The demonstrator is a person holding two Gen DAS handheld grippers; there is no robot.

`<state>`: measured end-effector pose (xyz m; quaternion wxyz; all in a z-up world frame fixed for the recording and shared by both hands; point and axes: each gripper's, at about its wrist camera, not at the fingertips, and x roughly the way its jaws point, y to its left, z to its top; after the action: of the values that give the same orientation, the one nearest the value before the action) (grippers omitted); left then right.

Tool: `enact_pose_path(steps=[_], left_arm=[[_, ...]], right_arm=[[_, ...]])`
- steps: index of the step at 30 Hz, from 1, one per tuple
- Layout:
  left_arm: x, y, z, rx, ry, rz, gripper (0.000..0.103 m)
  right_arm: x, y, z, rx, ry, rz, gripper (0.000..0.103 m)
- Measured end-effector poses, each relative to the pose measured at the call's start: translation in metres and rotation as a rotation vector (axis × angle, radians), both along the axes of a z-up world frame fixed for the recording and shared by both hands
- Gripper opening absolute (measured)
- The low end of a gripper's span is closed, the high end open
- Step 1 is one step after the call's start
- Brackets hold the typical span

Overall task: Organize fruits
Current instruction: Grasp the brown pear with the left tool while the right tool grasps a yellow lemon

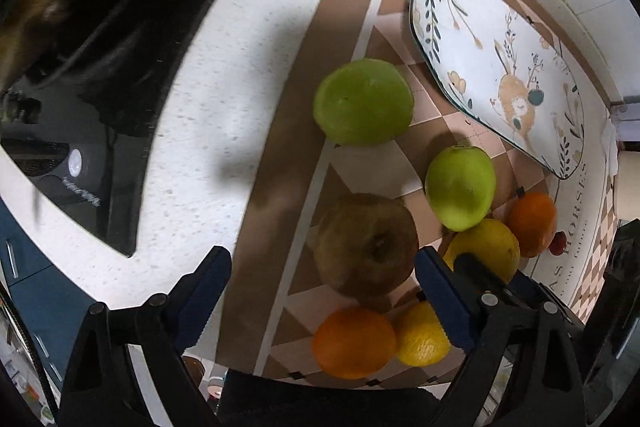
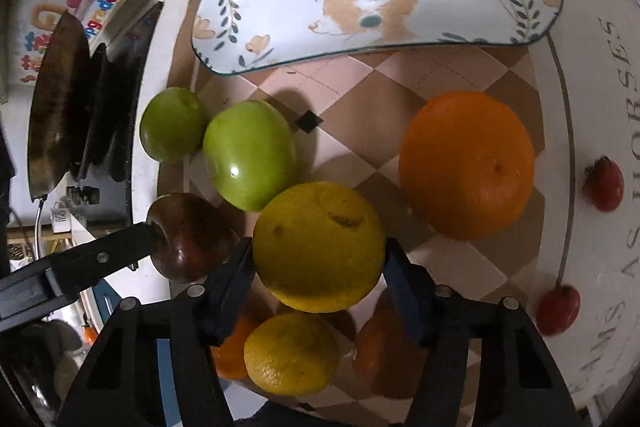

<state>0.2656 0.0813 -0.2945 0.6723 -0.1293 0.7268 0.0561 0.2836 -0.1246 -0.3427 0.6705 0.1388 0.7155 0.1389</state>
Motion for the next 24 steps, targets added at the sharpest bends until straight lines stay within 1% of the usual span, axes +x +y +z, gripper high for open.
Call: enact_pose_path(steps=[5, 9, 11, 12, 13, 14, 15, 20, 24], left_arm=[[0.007, -0.01, -0.016, -0.02, 0.034, -0.04, 0.094], [0.008, -0.024, -0.027, -0.017, 0.052, -0.094, 0.094], [0.008, -0.028, -0.033, -0.013, 0.05, -0.115, 0.094], [0.008, -0.03, -0.036, -0.013, 0.044, -0.125, 0.091], [0.007, -0.031, -0.038, -0.01, 0.039, -0.131, 0.085], [0.007, -0.032, -0.042, -0.008, 0.041, -0.137, 0.065], [0.008, -0.031, -0.047, -0.021, 0.044, -0.136, 0.062], [-0.001, -0.037, -0.05, -0.002, 0.018, -0.162, 0.062], [-0.002, -0.047, -0.049, 0.024, 0.006, -0.171, 0.062]], right_arm=[[-0.001, -0.004, 0.0, -0.026, -0.002, 0.02, 0.066], [-0.003, -0.008, 0.004, -0.072, -0.011, 0.046, 0.066], [-0.003, -0.007, 0.005, -0.074, -0.016, 0.048, 0.066], [-0.002, -0.008, 0.005, -0.071, -0.015, 0.044, 0.066], [-0.001, -0.009, 0.005, -0.07, -0.014, 0.041, 0.066], [0.0, -0.01, 0.005, -0.067, -0.015, 0.035, 0.066], [0.001, -0.01, 0.004, -0.064, -0.014, 0.031, 0.066], [0.005, -0.008, 0.001, -0.055, -0.016, 0.014, 0.066], [0.005, -0.003, 0.002, -0.063, -0.039, 0.018, 0.066]])
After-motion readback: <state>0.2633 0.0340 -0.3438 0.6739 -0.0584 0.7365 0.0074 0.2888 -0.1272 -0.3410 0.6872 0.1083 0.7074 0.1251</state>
